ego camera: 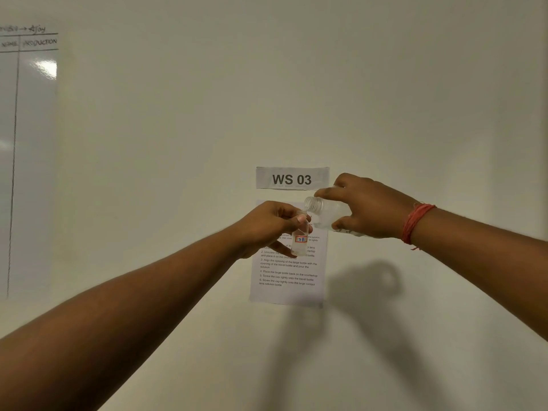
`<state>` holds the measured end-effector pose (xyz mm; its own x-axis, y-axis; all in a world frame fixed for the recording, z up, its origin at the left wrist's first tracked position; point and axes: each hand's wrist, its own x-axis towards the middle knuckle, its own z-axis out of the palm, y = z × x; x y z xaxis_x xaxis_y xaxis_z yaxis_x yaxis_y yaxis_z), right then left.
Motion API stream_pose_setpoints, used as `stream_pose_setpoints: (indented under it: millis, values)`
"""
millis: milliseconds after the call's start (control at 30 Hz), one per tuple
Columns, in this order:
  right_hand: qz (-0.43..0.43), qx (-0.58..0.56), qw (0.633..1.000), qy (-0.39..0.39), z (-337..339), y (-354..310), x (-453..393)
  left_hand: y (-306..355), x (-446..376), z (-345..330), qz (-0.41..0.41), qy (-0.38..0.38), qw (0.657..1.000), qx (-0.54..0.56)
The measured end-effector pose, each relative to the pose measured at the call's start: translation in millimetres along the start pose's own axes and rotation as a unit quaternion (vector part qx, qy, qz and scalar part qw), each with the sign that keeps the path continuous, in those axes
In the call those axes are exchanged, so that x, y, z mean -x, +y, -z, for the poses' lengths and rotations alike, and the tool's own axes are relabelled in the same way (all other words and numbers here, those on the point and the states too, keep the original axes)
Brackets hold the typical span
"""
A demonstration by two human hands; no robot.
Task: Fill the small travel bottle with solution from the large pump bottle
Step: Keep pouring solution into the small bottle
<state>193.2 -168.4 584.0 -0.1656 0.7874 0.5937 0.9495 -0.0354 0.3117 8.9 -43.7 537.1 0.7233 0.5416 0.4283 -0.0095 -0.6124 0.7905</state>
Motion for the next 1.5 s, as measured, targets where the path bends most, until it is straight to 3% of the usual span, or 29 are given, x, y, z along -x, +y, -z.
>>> stream_pose_setpoints:
  millis: [1500]
  values:
    - [0.045,0.103,0.993,-0.026,5,-8,-6,-11,3,-3,-0.001,0.01,1.0,-0.005]
